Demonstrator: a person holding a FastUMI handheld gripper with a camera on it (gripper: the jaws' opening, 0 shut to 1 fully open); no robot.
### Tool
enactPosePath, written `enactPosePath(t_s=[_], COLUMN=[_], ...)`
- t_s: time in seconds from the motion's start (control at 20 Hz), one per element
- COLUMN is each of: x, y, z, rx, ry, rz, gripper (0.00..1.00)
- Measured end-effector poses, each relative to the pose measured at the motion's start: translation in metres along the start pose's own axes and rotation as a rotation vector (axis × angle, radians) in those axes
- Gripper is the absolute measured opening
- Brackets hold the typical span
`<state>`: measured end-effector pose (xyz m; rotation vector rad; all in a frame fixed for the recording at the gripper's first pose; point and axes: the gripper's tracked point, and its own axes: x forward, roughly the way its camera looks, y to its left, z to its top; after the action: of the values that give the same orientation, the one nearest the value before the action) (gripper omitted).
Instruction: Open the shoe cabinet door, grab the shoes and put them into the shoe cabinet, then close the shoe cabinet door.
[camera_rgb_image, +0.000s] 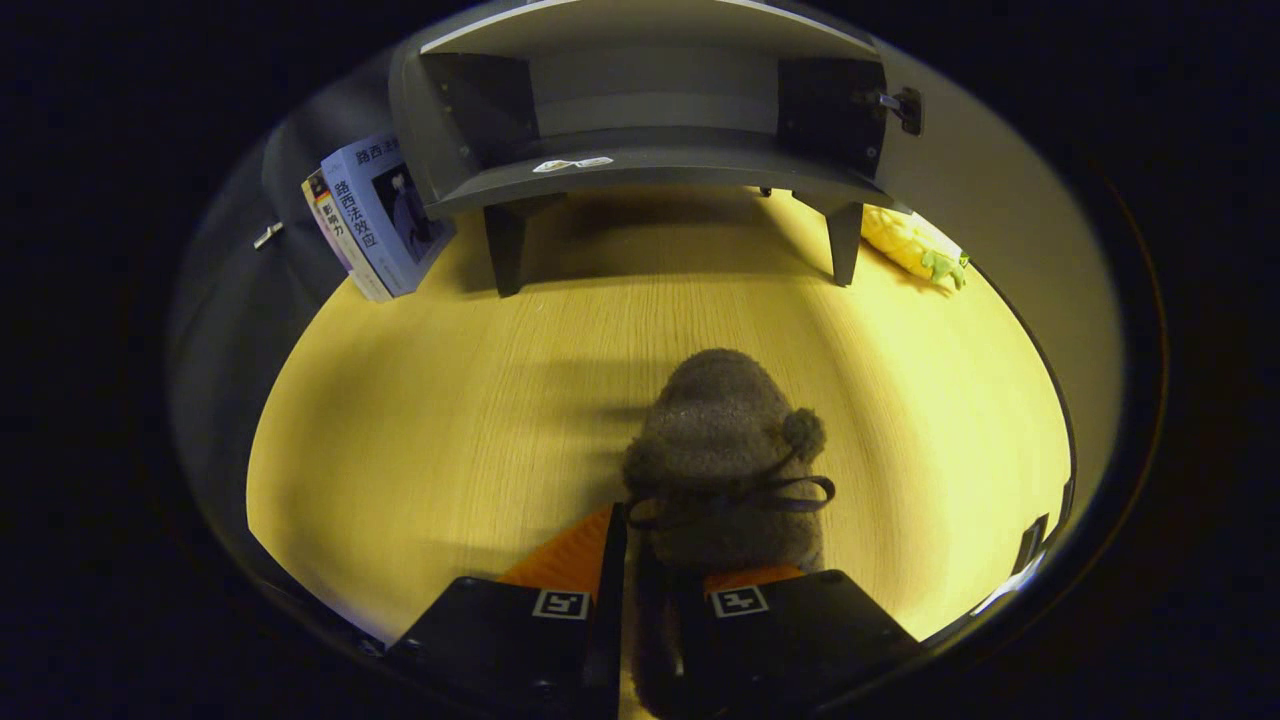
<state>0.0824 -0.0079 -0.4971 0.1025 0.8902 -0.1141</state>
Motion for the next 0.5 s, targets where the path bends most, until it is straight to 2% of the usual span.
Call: enactPosePath(t_s=[0.05,0.1,0.15,0.2,0.4,0.5], x=[0.001,0.006,0.011,0.005,-0.006,-0.024], y=[-0.001,-0.003,-0.003,-0.003,0.002,0.006], z=[0.002,0.002,0.004,0.005,0.015,0.036], rx=[0.005,0.004,-0.004,-0.019,-0.02,-0.017], ry=[-0.018,-0.021,-0.047,-0.034,-0.031,-0.072], rz=[-0.003,-0.02,-0.022,-0.028,0.003,0.022], gripper=[0.29,0.24,0.23,0.06,0.05,0.04])
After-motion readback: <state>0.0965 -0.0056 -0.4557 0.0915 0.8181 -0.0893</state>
